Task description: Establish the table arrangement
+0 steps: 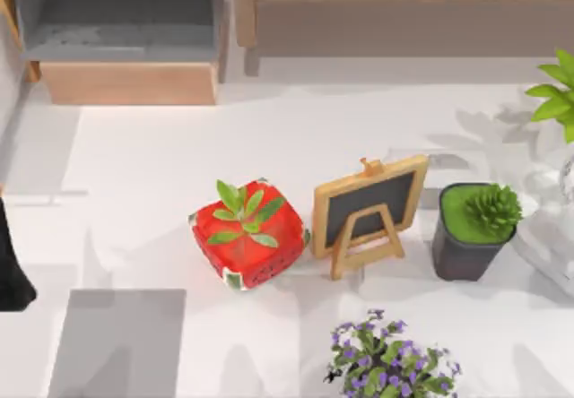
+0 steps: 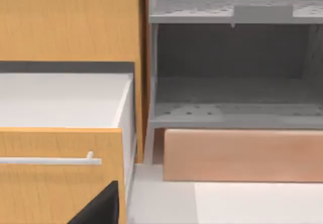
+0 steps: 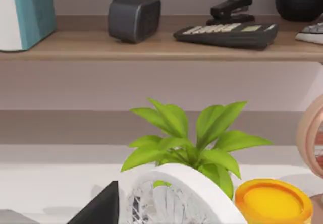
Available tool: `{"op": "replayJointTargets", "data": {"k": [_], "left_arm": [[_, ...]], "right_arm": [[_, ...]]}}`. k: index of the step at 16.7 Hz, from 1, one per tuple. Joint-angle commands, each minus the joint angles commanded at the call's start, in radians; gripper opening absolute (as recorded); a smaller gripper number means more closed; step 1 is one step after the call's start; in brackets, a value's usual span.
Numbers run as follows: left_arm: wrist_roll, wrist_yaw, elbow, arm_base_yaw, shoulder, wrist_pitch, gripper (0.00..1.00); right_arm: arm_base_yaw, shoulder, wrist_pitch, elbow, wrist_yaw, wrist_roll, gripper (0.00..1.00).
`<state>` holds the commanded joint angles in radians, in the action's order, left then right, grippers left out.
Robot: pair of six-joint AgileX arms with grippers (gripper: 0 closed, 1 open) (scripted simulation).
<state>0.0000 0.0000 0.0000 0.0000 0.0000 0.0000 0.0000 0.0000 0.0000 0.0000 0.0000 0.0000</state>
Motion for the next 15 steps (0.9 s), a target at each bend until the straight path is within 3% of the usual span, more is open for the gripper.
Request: {"op": "replayJointTargets", "data": {"k": [4,7,11,15], "left_arm": [[0.012,0.005,0.029,0.003,0.027,-0.028,1.00],[0.055,0.020,0.149,0.025,0.138,-0.141,1.00],[0.153,0.040,0.454,0.080,0.417,-0.387,1.00],[0.271,0.057,0.881,0.155,0.823,-0.660,1.00]], "right_arm": [[0.000,0.000,0.000,0.000,0.000,0.000,1.00],[0.000,0.000,0.000,0.000,0.000,0.000,1.00],[0.000,0.000,0.000,0.000,0.000,0.000,1.00],[0.000,0.000,0.000,0.000,0.000,0.000,1.00]]}}
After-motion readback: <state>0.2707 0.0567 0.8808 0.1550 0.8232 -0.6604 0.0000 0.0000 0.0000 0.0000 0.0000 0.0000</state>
